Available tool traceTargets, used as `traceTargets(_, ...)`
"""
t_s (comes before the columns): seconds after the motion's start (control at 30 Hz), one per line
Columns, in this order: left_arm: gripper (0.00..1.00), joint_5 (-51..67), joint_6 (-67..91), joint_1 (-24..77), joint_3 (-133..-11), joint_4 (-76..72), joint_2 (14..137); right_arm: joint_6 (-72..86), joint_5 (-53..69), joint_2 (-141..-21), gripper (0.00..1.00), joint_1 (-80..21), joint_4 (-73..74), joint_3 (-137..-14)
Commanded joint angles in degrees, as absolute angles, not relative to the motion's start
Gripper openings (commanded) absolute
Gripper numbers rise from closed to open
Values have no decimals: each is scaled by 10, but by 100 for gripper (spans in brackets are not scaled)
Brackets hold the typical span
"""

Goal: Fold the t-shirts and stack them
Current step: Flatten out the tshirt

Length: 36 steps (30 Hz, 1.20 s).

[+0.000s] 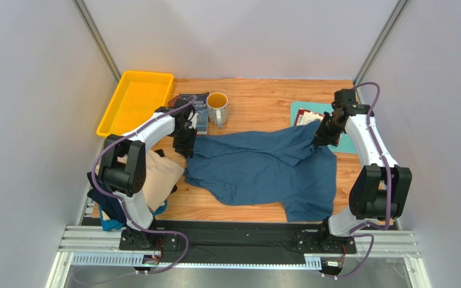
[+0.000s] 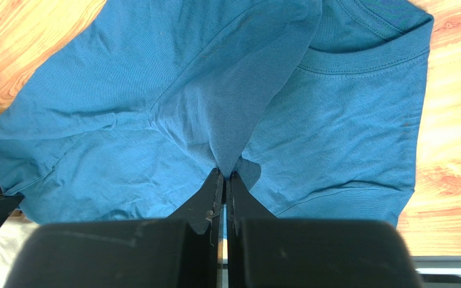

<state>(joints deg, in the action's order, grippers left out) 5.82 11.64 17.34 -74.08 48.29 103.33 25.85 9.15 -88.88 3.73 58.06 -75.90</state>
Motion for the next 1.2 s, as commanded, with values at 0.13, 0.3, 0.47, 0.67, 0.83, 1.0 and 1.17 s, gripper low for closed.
traceTargets(0.13, 35, 41, 115, 176, -779, 489, 1021, 257, 99, -898, 0, 40, 578, -769)
traceTargets(0.3, 37, 39, 113, 176, -786, 491, 1023, 257, 101, -902, 0, 40, 575, -766)
traceTargets(0.47, 20, 40, 113, 176, -781, 491, 1026, 257, 101, -899, 0, 42, 573, -764)
traceTargets(0.67, 0, 36, 113, 176, -783, 491, 1020, 253, 103, -891, 0, 47, 573, -754)
traceTargets(0.83, 0, 8, 135, 176, -805, 519, 991, 247, 104, -872, 0, 54, 577, -758)
traceTargets(1.0, 0, 1, 174, 176, -823, 541, 912, 237, 122, -810, 0, 119, 597, -784)
traceTargets(1.17, 0, -55, 192, 176, -844, 543, 833, 321, 157, -755, 0, 166, 568, -777)
